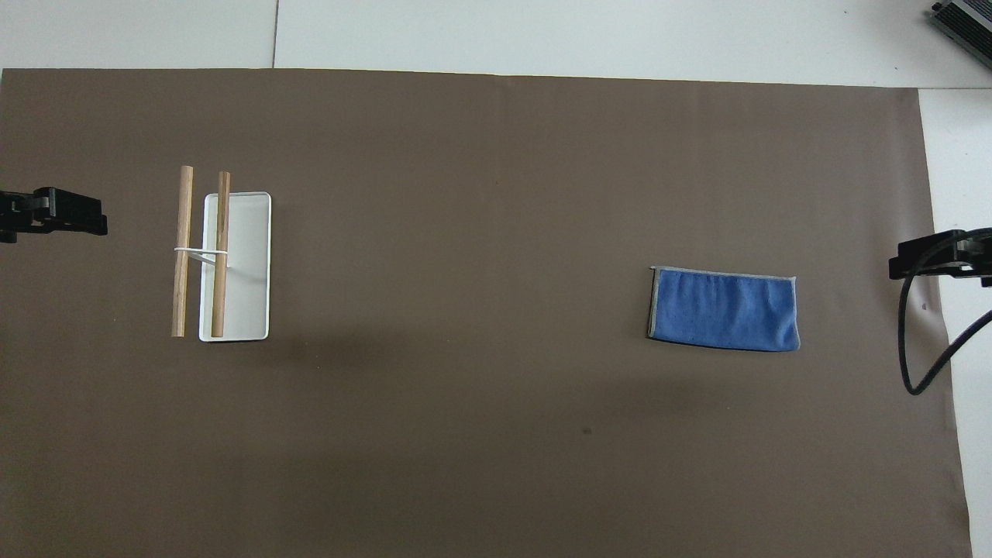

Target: Right arm passes towel to left arm to hang

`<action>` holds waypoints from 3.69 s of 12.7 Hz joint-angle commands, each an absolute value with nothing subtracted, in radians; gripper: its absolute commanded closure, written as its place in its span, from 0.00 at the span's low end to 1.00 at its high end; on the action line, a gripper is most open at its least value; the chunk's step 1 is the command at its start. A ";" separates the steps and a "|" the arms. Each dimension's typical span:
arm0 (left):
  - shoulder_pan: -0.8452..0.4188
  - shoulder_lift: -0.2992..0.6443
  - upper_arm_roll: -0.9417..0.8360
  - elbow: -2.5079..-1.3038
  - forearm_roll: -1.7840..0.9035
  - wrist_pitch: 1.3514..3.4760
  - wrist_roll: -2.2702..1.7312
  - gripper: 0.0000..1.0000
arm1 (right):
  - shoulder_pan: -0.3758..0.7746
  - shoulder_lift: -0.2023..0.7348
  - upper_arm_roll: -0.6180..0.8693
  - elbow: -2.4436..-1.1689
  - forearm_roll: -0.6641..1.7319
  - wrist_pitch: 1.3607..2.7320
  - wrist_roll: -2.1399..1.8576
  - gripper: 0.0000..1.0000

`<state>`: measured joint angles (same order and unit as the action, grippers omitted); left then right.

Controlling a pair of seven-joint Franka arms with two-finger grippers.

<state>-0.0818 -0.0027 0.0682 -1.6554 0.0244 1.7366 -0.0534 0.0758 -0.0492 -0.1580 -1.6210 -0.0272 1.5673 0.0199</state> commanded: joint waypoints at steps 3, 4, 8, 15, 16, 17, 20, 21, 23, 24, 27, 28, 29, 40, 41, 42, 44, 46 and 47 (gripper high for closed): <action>-0.075 -0.035 0.061 -1.694 0.044 1.747 -0.051 0.00 | 0.075 -0.058 -0.149 -1.631 -0.043 1.580 0.034 0.00; -0.075 -0.035 0.061 -1.694 0.044 1.747 -0.051 0.00 | 0.075 -0.061 -0.149 -1.638 -0.043 1.583 0.035 0.00; -0.075 -0.035 0.061 -1.694 0.044 1.747 -0.051 0.00 | 0.077 -0.101 -0.147 -1.729 -0.040 1.646 0.028 0.00; -0.075 -0.035 0.061 -1.694 0.044 1.747 -0.051 0.00 | 0.107 -0.045 -0.146 -2.021 -0.026 2.035 0.031 0.00; -0.075 -0.035 0.061 -1.694 0.044 1.747 -0.051 0.00 | 0.107 -0.025 -0.146 -2.054 -0.014 2.092 0.031 0.00; -0.075 -0.035 0.061 -1.694 0.044 1.747 -0.051 0.00 | 0.107 0.004 -0.146 -2.083 -0.009 2.138 0.029 0.00; -0.075 -0.035 0.061 -1.694 0.044 1.747 -0.051 0.00 | 0.104 0.081 -0.146 -2.132 -0.006 2.242 0.031 0.00; -0.075 -0.035 0.061 -1.694 0.044 1.747 -0.051 0.00 | 0.106 0.104 -0.146 -2.153 0.009 2.291 0.034 0.00; -0.075 -0.035 0.061 -1.694 0.044 1.747 -0.051 0.00 | 0.104 0.135 -0.146 -2.189 0.076 2.396 0.019 0.00; -0.075 -0.035 0.061 -1.694 0.044 1.747 -0.051 0.00 | 0.107 0.144 -0.146 -2.191 0.078 2.402 0.020 0.00; -0.075 -0.035 0.061 -1.694 0.044 1.747 -0.051 0.00 | 0.126 0.167 -0.146 -2.224 0.078 2.442 -0.012 0.00; -0.075 -0.035 0.061 -1.694 0.044 1.747 -0.051 0.00 | 0.126 0.175 -0.146 -2.241 0.078 2.471 -0.011 0.00; -0.075 -0.035 0.061 -1.694 0.044 1.747 -0.051 0.00 | 0.127 0.184 -0.146 -2.249 0.078 2.485 -0.006 0.00; -0.075 -0.035 0.061 -1.694 0.044 1.747 -0.051 0.00 | 0.136 0.190 -0.146 -2.208 0.078 2.425 0.031 1.00; -0.075 -0.035 0.061 -1.694 0.044 1.747 -0.051 0.00 | 0.137 0.186 -0.144 -2.180 0.080 2.389 0.050 1.00; -0.075 -0.035 0.061 -1.694 0.044 1.747 -0.051 0.00 | 0.149 0.180 -0.143 -2.151 0.080 2.353 0.063 1.00; -0.075 -0.035 0.061 -1.694 0.044 1.747 -0.051 0.00 | 0.170 0.166 -0.137 -2.097 0.083 2.297 0.092 1.00; -0.075 -0.035 0.061 -1.694 0.044 1.747 -0.051 0.00 | 0.173 0.147 -0.104 -2.056 0.118 2.278 0.121 1.00; -0.075 -0.035 0.061 -1.694 0.044 1.747 -0.051 0.00 | 0.172 0.150 -0.083 -2.007 0.167 2.263 0.133 1.00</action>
<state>-0.0818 -0.0027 0.0682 -1.6554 0.0244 1.7366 -0.0534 0.1814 0.1561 -0.1133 -2.0617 0.1136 2.2972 0.1093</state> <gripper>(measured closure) 0.000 0.965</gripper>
